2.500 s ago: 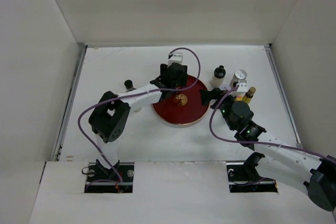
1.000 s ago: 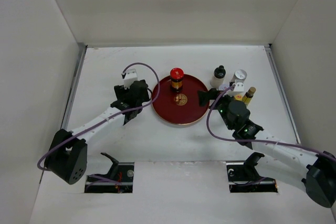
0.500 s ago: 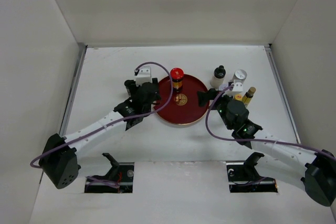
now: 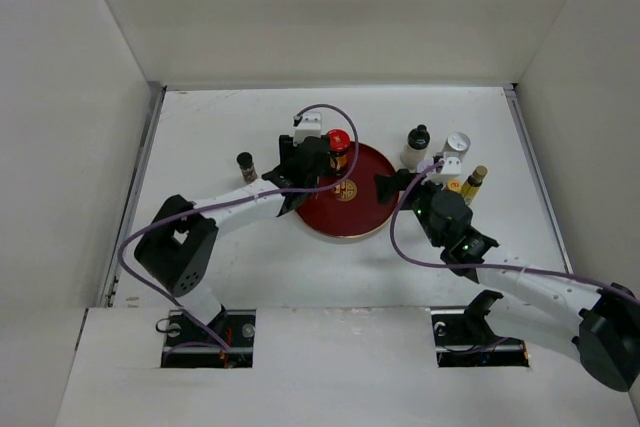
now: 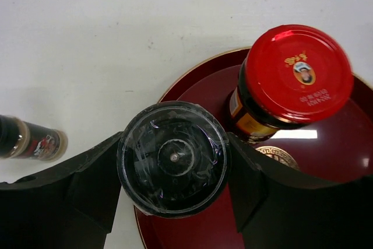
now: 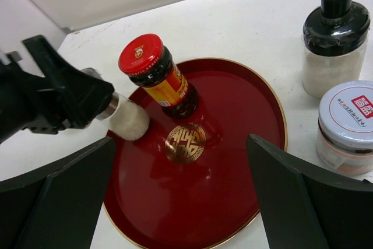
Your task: Organize the condiment bottles
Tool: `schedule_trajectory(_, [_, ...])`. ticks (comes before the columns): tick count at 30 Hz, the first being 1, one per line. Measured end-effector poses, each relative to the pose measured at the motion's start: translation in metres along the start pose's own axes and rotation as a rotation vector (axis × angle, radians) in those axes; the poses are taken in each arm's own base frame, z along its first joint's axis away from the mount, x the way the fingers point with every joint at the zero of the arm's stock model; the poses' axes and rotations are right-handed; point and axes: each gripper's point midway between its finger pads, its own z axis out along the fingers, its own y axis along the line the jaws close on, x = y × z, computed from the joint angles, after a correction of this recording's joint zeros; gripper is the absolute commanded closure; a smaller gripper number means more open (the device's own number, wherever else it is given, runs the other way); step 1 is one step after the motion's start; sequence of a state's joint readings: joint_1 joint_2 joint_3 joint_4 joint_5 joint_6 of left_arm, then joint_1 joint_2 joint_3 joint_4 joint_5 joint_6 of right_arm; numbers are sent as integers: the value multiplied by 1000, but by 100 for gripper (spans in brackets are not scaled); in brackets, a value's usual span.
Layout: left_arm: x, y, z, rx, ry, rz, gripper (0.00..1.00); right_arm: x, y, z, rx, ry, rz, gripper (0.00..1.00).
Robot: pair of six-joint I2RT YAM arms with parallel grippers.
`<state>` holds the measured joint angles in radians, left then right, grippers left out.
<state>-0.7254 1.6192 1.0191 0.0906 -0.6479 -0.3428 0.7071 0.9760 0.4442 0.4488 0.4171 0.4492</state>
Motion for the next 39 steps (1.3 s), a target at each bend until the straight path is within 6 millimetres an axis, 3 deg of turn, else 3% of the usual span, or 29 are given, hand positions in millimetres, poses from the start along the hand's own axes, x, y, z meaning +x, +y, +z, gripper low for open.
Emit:
schedule_trajectory(4, [8,-1,11,0,9,10,44,2,-1,1,3,6,-3,0])
schedule_trajectory(10, [-4,-9,13,26,-34,-21,8,2,-1,1,3,6,-3,0])
schedule_trajectory(14, [-4,-6,5,30,-46,-28,2,2,-1,1,3,6,-3,0])
schedule_trajectory(17, [-14,10,-12,13,-80,-48,2,2,-1,1,3,6,-3,0])
schedule_trajectory(20, [-39,33,-34,-19,-142,-106,2,2,-1,1,3,6,-3,0])
schedule_trajectory(23, [-60,70,-42,-89,-181,-189,2,2,-1,1,3,6,-3,0])
schedule_trajectory(25, [-62,97,-38,-153,-177,-232,3,3,0,1,2,7,-3,0])
schedule_trajectory(28, [-53,134,-25,-244,-141,-274,10,3,0,1,0,8,-4,0])
schedule_trajectory(31, [-34,156,-10,-306,-85,-291,15,5,2,2,-2,14,-6,0])
schedule_trajectory(36, [3,163,12,-342,16,-272,18,10,3,4,-1,29,-13,0])
schedule_trajectory(39, [18,166,20,-357,55,-260,28,11,3,5,1,34,-16,0])
